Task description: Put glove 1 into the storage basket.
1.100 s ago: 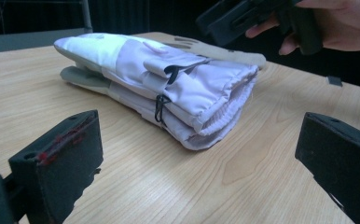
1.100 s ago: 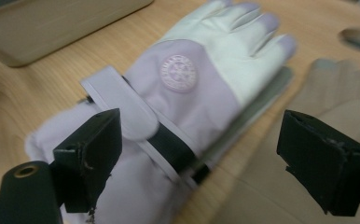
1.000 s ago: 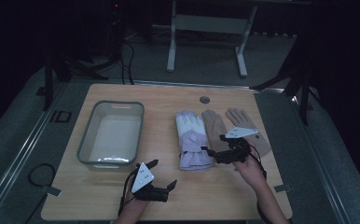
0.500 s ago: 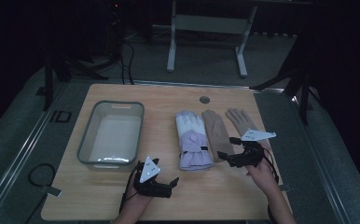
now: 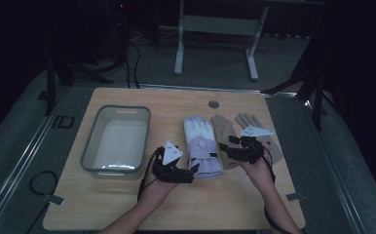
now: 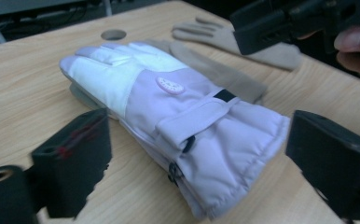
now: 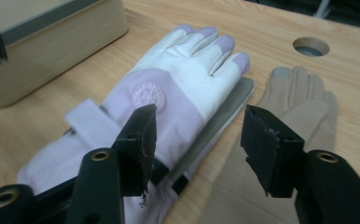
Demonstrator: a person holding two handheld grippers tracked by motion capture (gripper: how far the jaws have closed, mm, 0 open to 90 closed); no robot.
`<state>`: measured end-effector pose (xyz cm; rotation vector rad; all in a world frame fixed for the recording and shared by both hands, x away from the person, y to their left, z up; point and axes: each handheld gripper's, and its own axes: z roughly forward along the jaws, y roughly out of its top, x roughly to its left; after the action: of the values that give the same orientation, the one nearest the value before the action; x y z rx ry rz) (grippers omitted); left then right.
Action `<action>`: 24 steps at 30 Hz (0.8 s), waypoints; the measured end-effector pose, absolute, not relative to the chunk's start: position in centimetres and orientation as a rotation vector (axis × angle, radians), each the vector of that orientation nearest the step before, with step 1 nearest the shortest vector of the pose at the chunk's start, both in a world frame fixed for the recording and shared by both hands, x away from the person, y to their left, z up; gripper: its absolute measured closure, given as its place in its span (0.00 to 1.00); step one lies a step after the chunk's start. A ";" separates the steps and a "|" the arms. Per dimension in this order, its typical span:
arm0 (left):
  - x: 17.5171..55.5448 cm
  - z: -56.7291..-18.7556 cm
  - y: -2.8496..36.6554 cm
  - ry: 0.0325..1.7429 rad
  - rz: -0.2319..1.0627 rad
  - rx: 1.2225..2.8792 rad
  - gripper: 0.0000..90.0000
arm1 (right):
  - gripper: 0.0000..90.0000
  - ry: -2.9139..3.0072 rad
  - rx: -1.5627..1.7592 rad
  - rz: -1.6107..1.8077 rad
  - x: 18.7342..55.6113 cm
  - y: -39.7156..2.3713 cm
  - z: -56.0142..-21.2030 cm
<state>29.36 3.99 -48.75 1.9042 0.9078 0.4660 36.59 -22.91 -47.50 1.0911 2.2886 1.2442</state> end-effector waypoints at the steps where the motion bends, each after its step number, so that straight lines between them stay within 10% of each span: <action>1: 29.7 -48.9 3.6 0.924 0.477 1.916 0.12 | 0.55 2.280 1.113 1.254 36.8 -22.6 -47.6; 24: 32.3 -54.8 3.2 1.121 0.314 2.047 0.18 | 0.53 2.634 1.431 1.233 40.4 -21.0 -54.5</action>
<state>32.31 3.19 -54.84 2.0473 1.1213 0.3142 40.40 -20.99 -54.46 1.4311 2.6345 1.2326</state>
